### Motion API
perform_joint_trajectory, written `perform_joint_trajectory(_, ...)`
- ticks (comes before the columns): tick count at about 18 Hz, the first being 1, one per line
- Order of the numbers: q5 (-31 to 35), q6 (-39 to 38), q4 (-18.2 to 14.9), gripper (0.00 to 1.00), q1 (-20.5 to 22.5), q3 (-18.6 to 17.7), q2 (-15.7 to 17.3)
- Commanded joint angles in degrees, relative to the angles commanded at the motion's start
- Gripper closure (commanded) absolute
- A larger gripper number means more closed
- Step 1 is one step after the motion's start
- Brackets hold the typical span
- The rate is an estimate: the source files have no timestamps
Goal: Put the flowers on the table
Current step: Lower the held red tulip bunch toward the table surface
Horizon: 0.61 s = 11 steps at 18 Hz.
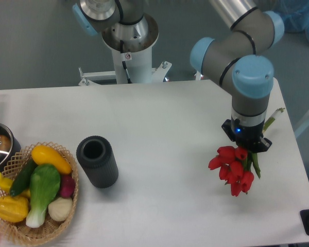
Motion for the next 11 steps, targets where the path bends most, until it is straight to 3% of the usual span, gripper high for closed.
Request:
perform_joint_trajectory(8, -1.1, -3.7, -1.7, 1.00, -2.3, -0.8, 0.4)
perform_joint_trajectory(11, -1.4, -4.5, -1.8, 1.00, -3.5, -2.7, 0.2)
